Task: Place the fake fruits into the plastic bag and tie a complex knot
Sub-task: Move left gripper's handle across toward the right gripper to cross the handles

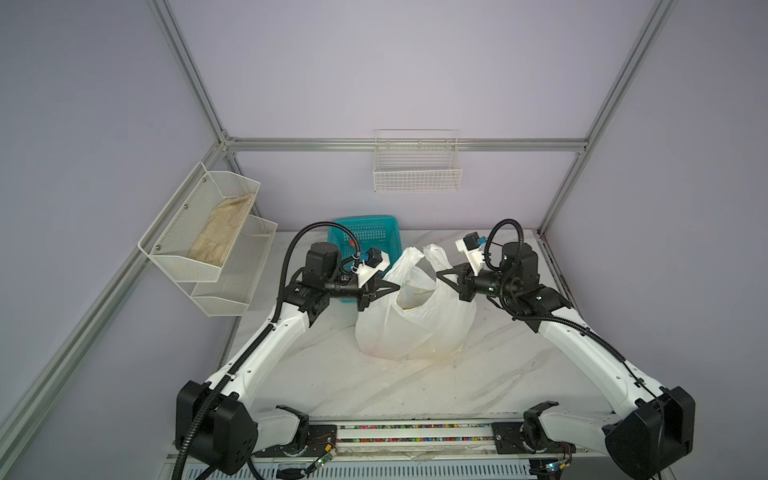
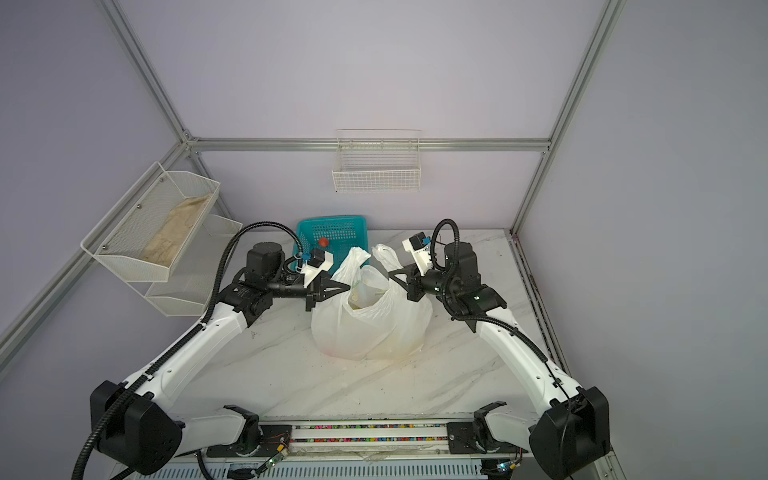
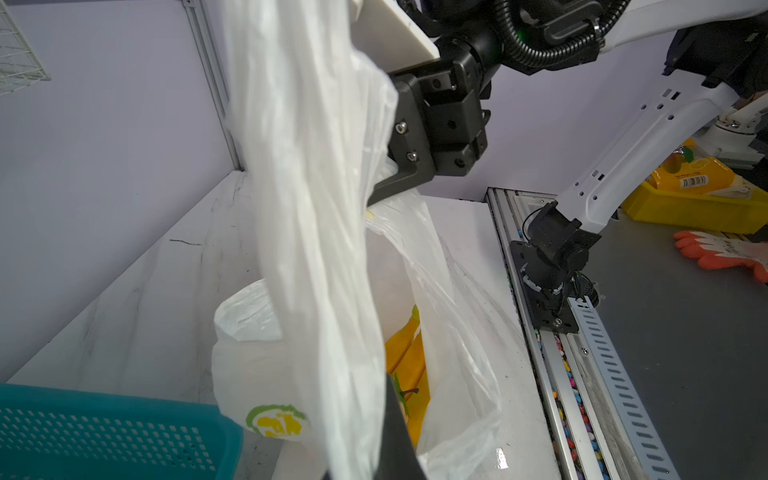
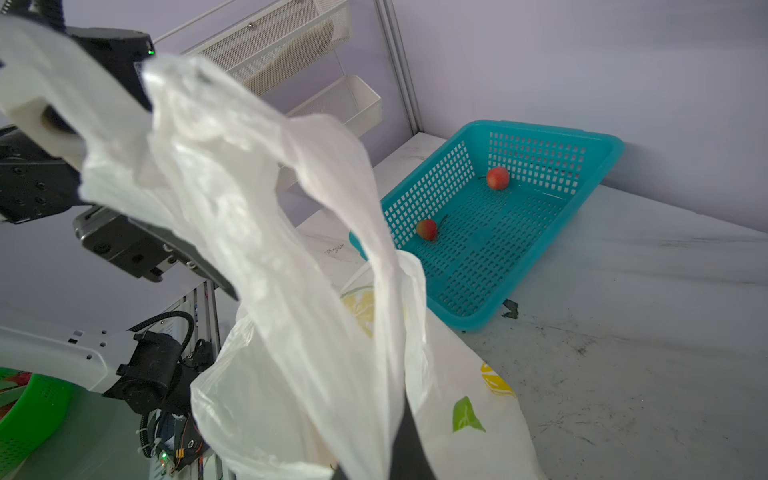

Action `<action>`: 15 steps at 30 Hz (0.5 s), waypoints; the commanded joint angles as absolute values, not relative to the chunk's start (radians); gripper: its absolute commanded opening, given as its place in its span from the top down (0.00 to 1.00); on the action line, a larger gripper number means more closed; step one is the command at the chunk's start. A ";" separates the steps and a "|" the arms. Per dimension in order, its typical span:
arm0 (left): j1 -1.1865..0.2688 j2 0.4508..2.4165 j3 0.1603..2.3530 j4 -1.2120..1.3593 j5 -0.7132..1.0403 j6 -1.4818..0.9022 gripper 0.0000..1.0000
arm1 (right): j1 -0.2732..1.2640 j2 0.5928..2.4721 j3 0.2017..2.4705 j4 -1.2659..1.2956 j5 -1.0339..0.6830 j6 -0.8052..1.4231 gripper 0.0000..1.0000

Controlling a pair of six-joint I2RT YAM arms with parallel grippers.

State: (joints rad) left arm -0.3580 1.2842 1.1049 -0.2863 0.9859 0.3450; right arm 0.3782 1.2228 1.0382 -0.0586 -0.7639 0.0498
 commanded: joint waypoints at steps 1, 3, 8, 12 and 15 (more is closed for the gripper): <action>-0.385 1.269 1.135 -0.347 0.946 0.454 1.00 | 0.360 1.246 1.014 0.056 -0.837 0.141 1.00; -0.403 1.277 1.144 -0.358 0.920 0.479 1.00 | 0.358 1.252 1.012 0.059 -0.849 0.127 1.00; -0.439 1.340 1.240 -0.474 0.851 0.536 1.00 | 0.356 1.223 0.974 0.089 -0.856 0.046 1.00; -0.470 1.395 1.345 -0.618 0.764 0.615 1.00 | 0.342 1.233 0.969 0.113 -0.893 0.002 1.00; -0.477 1.443 1.421 -0.700 0.715 0.645 1.00 | 0.339 1.246 0.966 0.129 -0.915 -0.042 1.00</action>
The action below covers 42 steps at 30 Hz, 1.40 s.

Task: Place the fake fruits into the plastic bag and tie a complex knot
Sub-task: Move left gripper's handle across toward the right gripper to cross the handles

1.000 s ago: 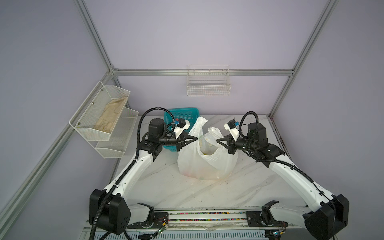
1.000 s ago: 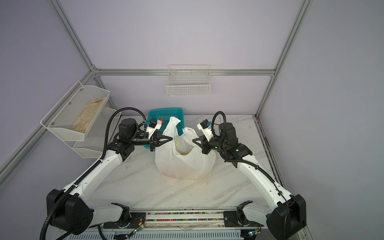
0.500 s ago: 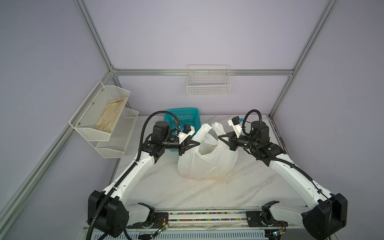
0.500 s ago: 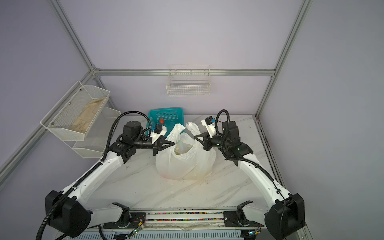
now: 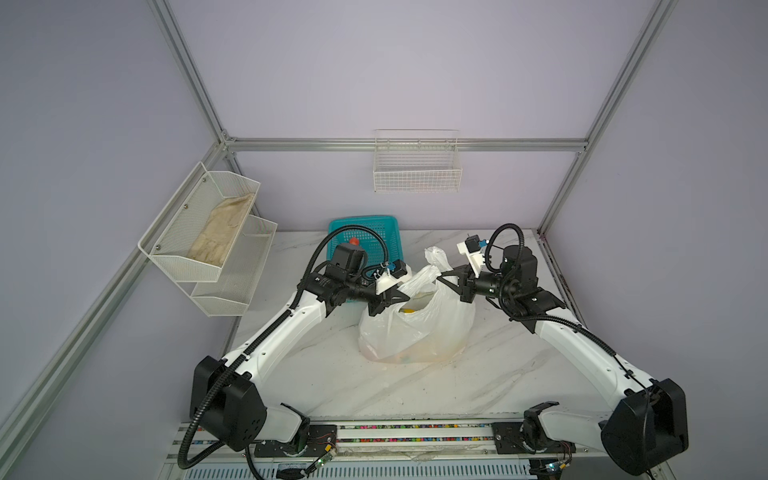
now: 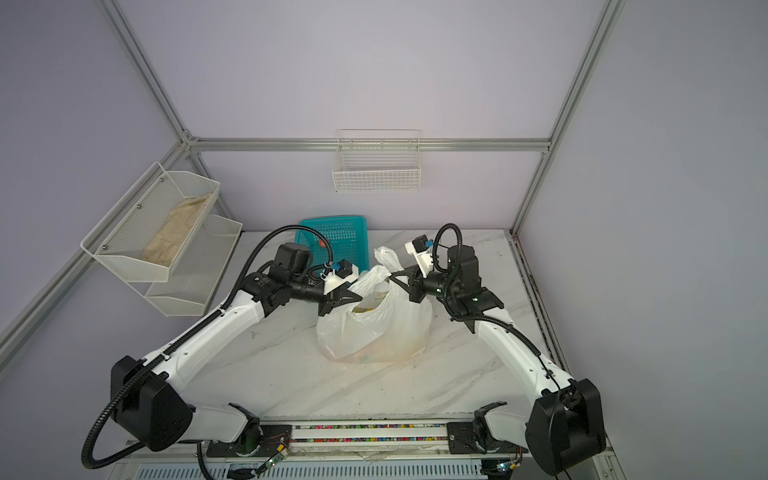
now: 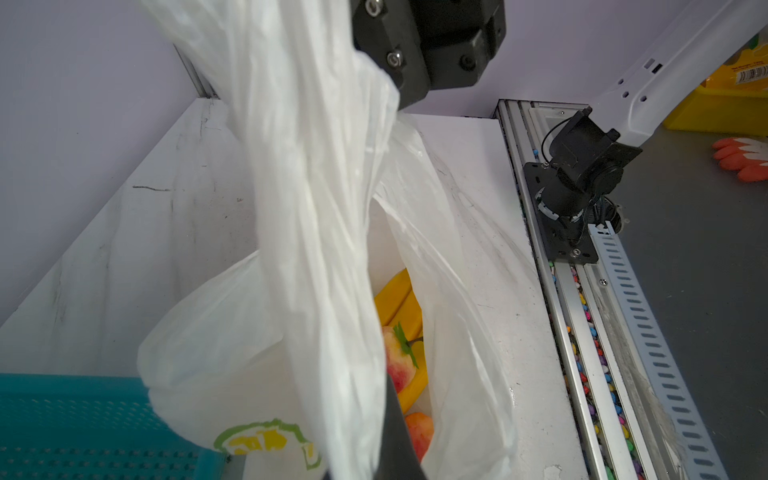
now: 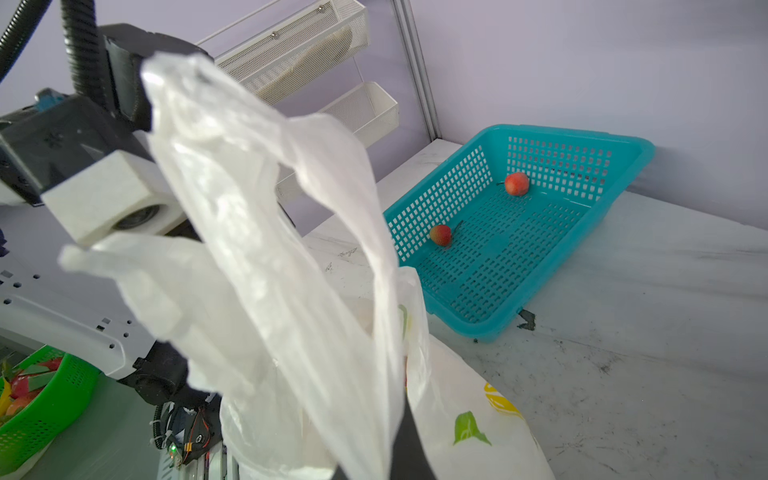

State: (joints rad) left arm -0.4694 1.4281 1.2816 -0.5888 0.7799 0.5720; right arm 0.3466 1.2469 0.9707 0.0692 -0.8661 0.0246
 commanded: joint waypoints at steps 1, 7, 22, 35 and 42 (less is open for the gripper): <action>-0.477 1.453 1.447 -0.718 0.708 0.652 1.00 | 0.340 1.250 0.964 0.136 -0.921 -0.057 1.00; -0.495 1.501 1.553 -0.816 0.651 0.690 1.00 | 0.338 1.248 0.922 0.240 -0.974 -0.062 0.98; -0.525 1.562 1.662 -0.890 0.597 0.724 1.00 | 0.339 1.239 0.886 0.282 -1.035 -0.092 0.69; -0.538 1.572 1.686 -0.897 0.594 0.729 1.00 | 0.354 1.281 0.898 0.318 -1.036 -0.070 0.37; -0.539 1.577 1.710 -0.905 0.582 0.718 1.00 | 0.353 1.266 0.870 0.386 -1.014 -0.039 0.35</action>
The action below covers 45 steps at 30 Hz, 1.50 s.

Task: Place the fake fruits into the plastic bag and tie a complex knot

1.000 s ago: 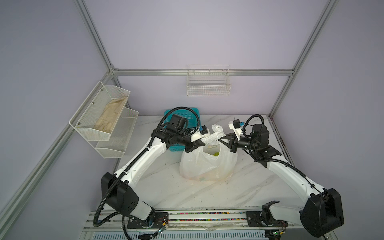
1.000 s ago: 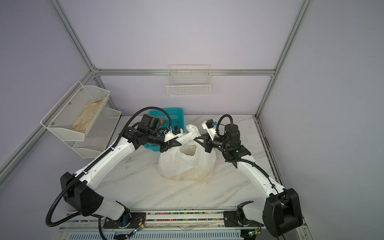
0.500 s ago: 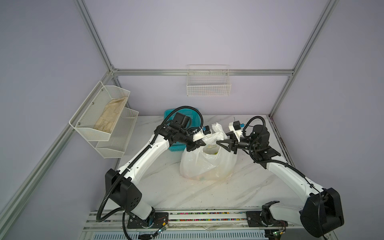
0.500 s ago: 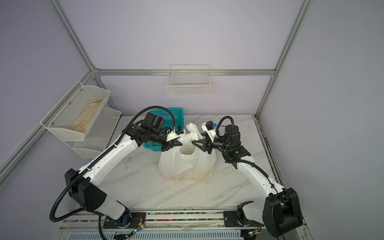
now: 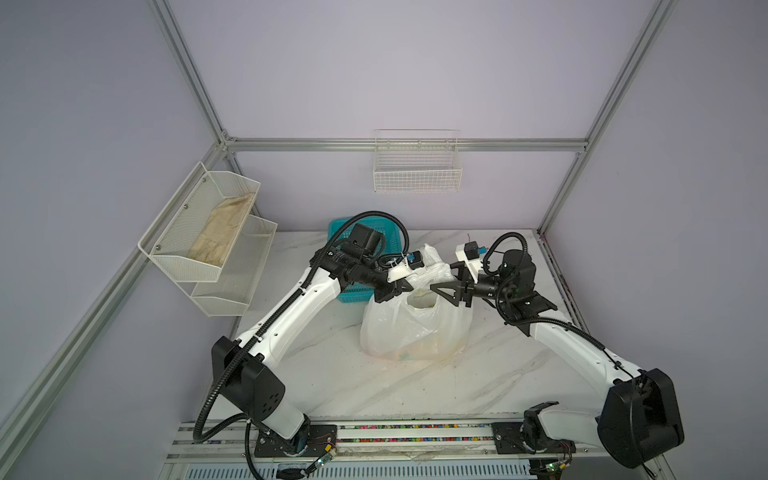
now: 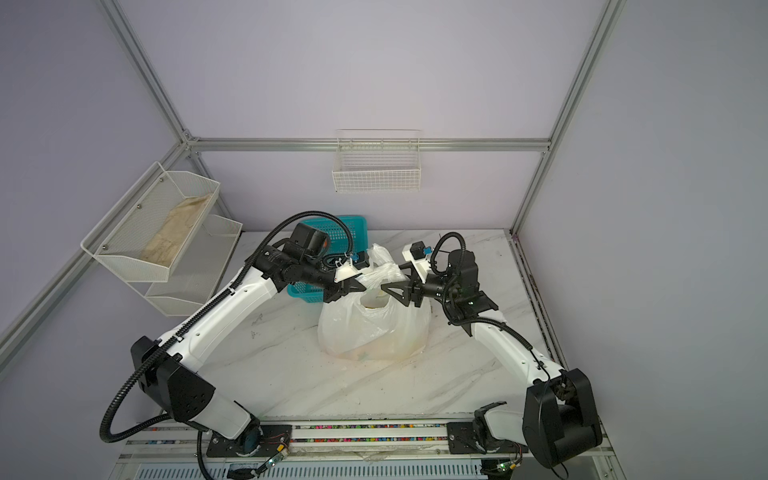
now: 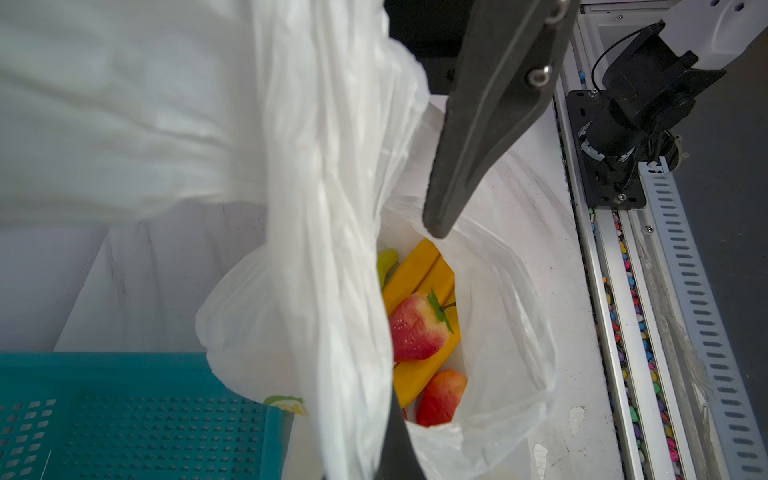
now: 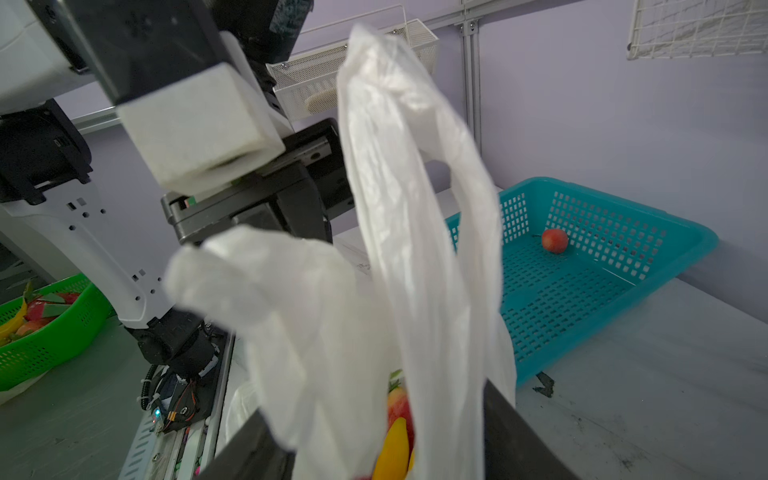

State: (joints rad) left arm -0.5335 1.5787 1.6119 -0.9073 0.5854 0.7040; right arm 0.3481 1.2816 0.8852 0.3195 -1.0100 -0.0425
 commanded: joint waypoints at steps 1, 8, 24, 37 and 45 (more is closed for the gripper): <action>-0.540 1.578 1.710 -0.907 0.571 0.724 1.00 | 0.353 1.263 0.865 0.408 -1.016 -0.019 0.35; -0.553 1.602 1.742 -0.935 0.540 0.757 1.00 | 0.361 1.269 0.849 0.513 -1.019 0.050 0.36; -0.569 1.614 1.766 -0.956 0.513 0.790 1.00 | 0.378 1.299 0.867 0.573 -1.003 0.083 0.45; -0.569 1.603 1.729 -0.945 0.472 0.787 1.00 | 0.377 1.303 0.873 0.542 -0.987 0.056 0.63; -0.569 1.592 1.698 -0.924 0.464 0.784 1.00 | 0.378 1.311 0.874 0.564 -0.979 0.075 0.59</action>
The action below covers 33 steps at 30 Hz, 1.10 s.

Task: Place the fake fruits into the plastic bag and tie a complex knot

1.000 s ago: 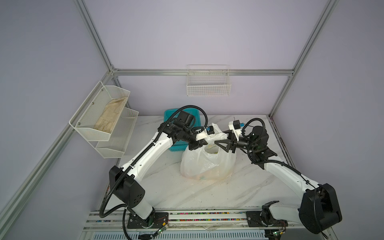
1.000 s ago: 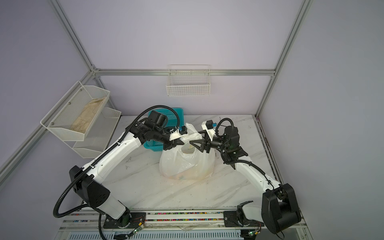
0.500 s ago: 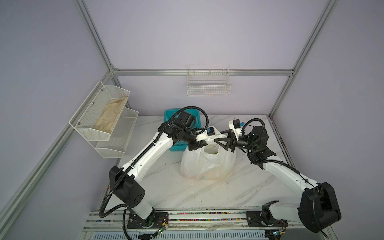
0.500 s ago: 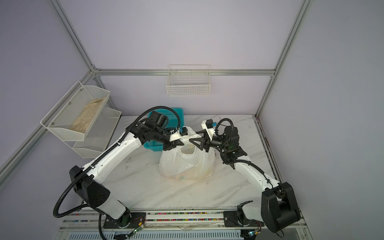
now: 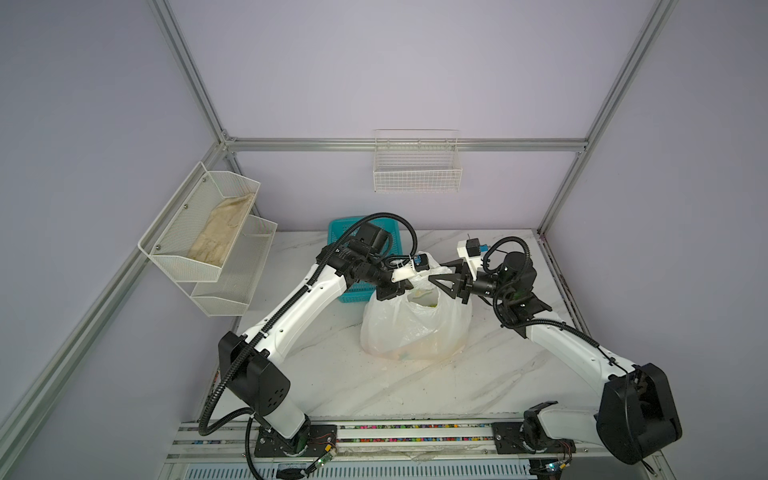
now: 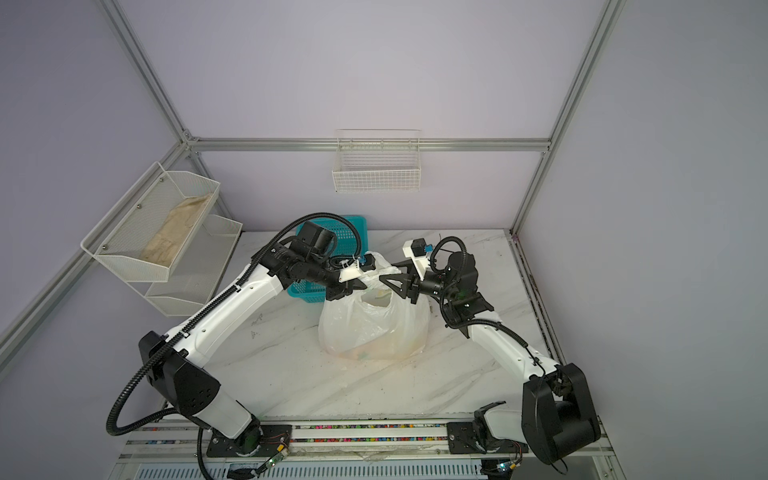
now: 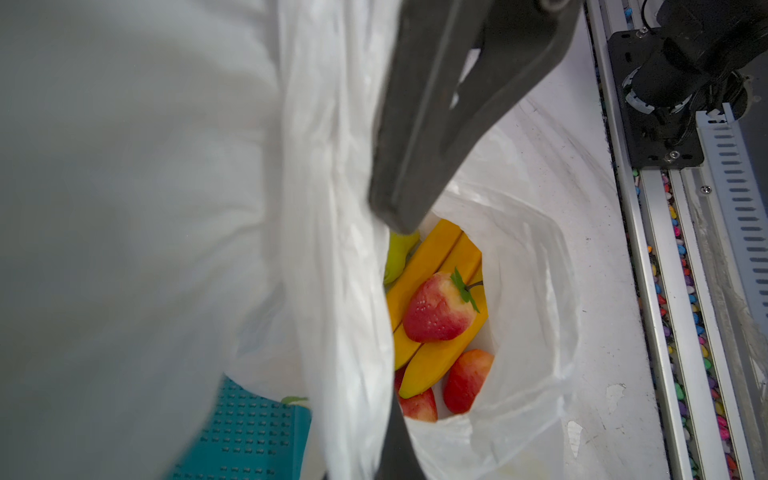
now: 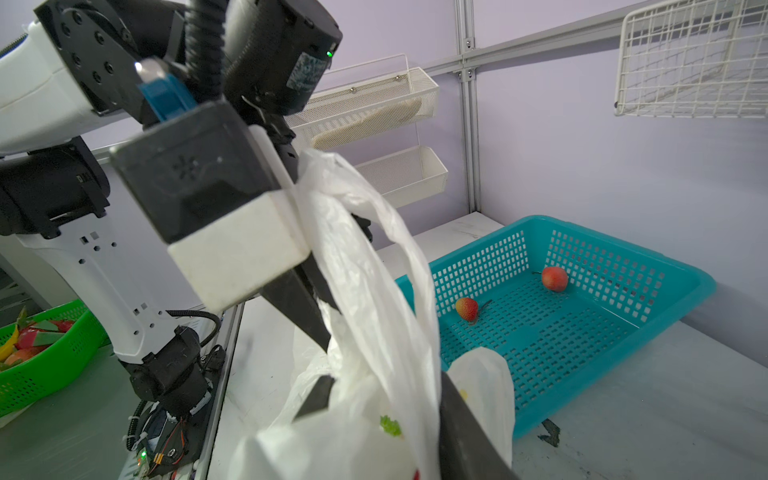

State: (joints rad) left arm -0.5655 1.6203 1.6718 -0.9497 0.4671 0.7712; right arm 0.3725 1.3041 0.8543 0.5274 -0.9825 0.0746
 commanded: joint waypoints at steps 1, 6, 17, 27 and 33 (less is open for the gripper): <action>-0.569 1.592 1.695 -0.922 0.462 0.785 1.00 | 0.378 1.311 0.874 0.571 -0.979 0.082 0.58; -0.569 1.589 1.678 -0.912 0.453 0.785 1.00 | 0.378 1.309 0.873 0.599 -0.978 0.107 0.55; -0.569 1.577 1.659 -0.905 0.418 0.782 1.00 | 0.379 1.307 0.867 0.583 -0.971 0.097 0.60; -0.569 1.509 1.582 -0.856 0.440 0.726 0.88 | 0.378 1.292 0.872 0.506 -0.954 0.049 0.91; -0.538 1.361 1.432 -0.657 0.541 0.597 0.46 | 0.378 1.259 0.861 0.449 -0.937 0.016 0.98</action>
State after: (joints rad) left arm -0.5594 1.4551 1.4960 -0.8021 0.4568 0.6865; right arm 0.3725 1.2999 0.8543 0.4816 -0.9417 0.0544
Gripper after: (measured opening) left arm 0.487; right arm 0.052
